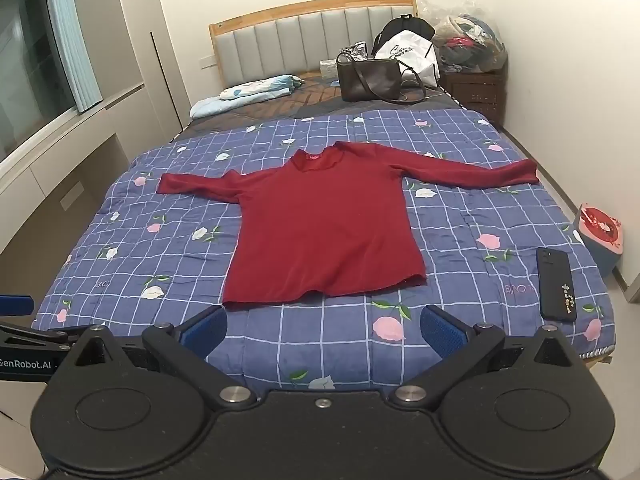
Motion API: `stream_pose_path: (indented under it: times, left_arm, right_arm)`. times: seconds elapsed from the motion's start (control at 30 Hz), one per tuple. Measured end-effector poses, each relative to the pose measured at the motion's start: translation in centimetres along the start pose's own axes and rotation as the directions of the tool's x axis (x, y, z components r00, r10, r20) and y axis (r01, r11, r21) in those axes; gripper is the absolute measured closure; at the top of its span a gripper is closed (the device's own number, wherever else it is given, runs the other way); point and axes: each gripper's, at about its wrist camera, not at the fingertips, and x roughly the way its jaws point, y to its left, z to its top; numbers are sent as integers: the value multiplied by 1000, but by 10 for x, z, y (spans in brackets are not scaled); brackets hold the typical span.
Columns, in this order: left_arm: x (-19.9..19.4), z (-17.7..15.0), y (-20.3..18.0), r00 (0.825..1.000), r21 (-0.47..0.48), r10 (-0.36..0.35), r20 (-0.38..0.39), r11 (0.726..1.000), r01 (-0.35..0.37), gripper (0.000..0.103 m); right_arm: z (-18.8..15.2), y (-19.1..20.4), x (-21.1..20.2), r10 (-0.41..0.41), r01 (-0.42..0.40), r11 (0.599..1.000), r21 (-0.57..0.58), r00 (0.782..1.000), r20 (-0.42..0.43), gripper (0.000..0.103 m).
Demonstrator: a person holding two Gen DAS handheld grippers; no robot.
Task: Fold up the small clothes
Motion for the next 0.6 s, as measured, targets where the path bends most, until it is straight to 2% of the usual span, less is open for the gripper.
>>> stream_pose_path:
  times: [0.6]
  left_arm:
    - [1,-3,0,1000,-3,5,-9,1000,-5,0]
  right_arm:
    - [0,-1,2,1,-1,1000,2,1000,-4,0]
